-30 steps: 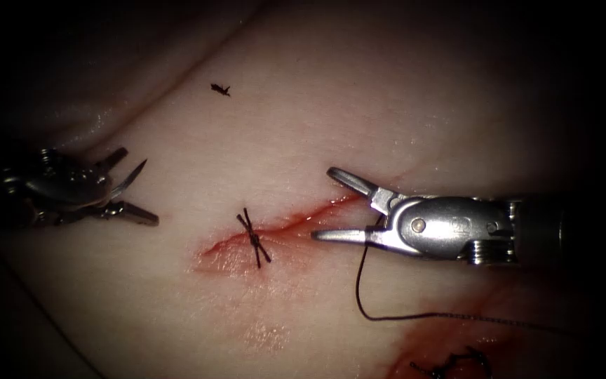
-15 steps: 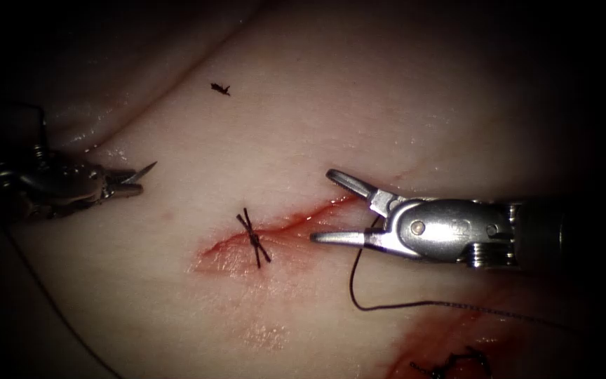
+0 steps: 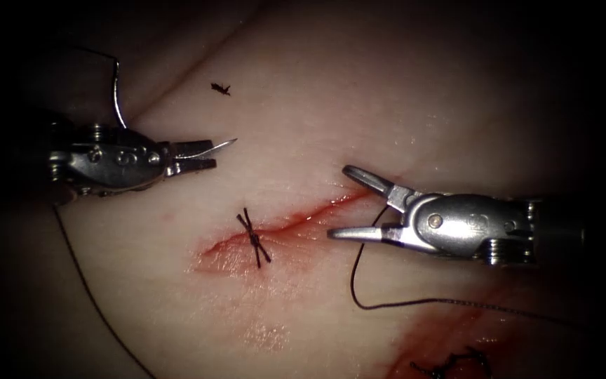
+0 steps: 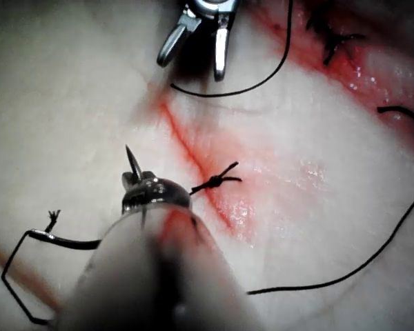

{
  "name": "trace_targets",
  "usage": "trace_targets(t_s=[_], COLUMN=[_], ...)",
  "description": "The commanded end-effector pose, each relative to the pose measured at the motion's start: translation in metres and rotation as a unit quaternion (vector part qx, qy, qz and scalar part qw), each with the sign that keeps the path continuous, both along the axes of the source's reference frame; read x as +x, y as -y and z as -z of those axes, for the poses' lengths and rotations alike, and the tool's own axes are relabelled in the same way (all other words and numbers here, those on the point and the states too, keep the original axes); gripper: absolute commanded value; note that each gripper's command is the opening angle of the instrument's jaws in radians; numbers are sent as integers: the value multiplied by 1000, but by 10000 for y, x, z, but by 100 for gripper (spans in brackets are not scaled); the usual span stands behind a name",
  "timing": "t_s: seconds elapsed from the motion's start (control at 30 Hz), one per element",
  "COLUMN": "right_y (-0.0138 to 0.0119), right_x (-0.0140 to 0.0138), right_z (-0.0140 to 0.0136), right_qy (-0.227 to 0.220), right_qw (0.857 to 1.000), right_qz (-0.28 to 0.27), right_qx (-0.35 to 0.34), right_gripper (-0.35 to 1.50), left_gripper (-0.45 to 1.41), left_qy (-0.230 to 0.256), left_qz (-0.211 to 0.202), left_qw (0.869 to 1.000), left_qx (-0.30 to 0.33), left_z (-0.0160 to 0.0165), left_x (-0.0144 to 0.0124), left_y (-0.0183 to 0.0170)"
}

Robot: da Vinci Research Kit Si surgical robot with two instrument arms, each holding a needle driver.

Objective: Wound Closure

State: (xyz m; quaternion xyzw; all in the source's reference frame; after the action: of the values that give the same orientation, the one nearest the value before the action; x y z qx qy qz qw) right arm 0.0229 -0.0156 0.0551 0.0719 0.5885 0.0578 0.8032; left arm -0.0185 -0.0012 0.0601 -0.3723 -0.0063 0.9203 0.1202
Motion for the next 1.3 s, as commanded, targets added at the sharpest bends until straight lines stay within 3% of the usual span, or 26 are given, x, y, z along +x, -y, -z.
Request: trace_targets(t_s=[0.03,0.2,0.3,0.4,0.43,0.5,0.7,0.8,0.83,0.87,0.9,1.0,1.07,1.3], right_y=[-2,-13,-23,-27,-32,-35,-58,-62,-65,-65,-64,-61,-55,-47], right_x=[2,-2,-8,-10,-13,-14,-16,-16,-14,-14,-13,-11,-6,11], right_z=[-2,0,5,6,8,8,3,0,-7,-7,-13,-18,-27,-31], right_qy=[9,23,49,48,45,45,48,32,17,17,4,-12,-40,-104], right_qw=[1000,999,998,998,998,998,995,994,990,990,984,981,975,958], right_qz=[-10,-25,-36,-36,-35,-37,-58,-59,-62,-62,-62,-55,-40,-27], right_qx=[3,7,12,19,34,38,64,87,125,125,166,183,214,266], right_gripper=[133,133,133,133,132,132,123,108,108,108,108,108,108,108], left_gripper=[-45,-45,-45,-45,-45,-45,-45,-45,-45,-45,-45,-45,-45,-45], left_qy=[44,101,152,170,188,196,251,267,290,290,305,315,339,374], left_qz=[-37,-74,-121,-143,-168,-178,-241,-256,-275,-275,-289,-298,-315,-337], left_qw=[998,992,981,975,967,963,934,925,912,912,902,896,881,858], left_qx=[-6,-3,-14,-25,-39,-46,-84,-89,-91,-91,-96,-97,-95,-100], left_z=[-5,-6,-9,-11,-14,-15,-25,-27,-29,-29,-30,-29,-27,-26], left_x=[-24,-43,-55,-58,-61,-62,-74,-78,-82,-82,-83,-84,-84,-88], left_y=[1,-1,-4,-4,-2,0,16,21,29,29,35,40,49,59])
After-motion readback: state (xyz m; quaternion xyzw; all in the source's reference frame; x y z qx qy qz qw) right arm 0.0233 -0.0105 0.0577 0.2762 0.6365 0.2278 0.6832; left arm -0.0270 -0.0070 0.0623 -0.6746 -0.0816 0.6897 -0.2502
